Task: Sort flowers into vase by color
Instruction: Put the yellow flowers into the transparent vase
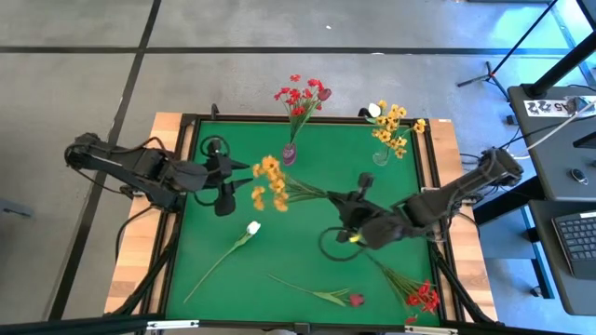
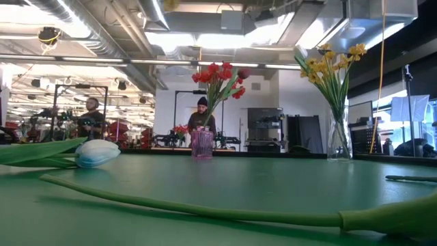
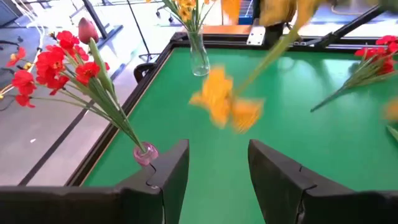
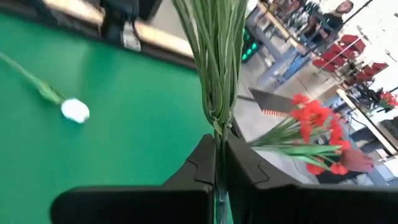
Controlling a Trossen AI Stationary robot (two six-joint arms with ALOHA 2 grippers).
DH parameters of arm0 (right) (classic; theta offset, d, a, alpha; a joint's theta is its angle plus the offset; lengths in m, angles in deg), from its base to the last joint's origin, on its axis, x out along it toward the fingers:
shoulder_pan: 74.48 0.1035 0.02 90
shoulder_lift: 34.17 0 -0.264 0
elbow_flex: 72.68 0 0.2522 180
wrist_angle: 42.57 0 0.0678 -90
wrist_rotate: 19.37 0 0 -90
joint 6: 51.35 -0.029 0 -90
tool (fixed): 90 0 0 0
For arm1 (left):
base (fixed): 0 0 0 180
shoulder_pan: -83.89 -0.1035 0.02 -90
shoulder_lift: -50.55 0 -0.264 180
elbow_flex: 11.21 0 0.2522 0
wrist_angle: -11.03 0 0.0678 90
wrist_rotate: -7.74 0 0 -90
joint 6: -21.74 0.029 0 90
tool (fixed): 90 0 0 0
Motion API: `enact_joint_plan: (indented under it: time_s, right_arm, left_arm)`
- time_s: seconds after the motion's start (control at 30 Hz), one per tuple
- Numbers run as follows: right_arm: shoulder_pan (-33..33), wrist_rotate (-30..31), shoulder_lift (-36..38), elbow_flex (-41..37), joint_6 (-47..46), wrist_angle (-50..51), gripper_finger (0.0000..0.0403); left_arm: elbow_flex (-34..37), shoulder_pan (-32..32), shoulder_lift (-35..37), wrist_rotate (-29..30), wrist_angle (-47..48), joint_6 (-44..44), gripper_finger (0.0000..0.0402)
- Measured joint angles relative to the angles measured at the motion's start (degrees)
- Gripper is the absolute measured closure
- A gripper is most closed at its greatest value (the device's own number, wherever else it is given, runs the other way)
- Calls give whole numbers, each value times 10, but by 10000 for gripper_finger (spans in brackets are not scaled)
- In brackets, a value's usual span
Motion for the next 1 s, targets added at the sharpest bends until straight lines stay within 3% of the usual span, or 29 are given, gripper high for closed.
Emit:
enact_joint_plan:
  time_s: [0.13, 0.3, 0.47, 0.63, 0.8, 1.0]
  right_arm:
    - [28, 5, 28, -3, -10, -4, 386]
    - [50, -32, 81, -60, 11, -99, 389]
    - [47, -55, 155, -173, 53, -256, 386]
    - [48, -106, 233, -296, 125, -476, 388]
    - [48, -136, 300, -380, 173, -621, 386]
    - [47, -95, 370, -435, 188, -648, 385]
  left_arm:
    - [0, 0, -15, -1, -8, 0, 241]
    - [0, 0, -45, -1, -41, 8, 241]
    - [0, 0, -87, -22, -97, 49, 241]
    - [0, 0, -129, -35, -167, 100, 241]
    - [0, -7, -154, -124, -259, 145, 241]
    - [1, -16, -173, -167, -318, 180, 241]
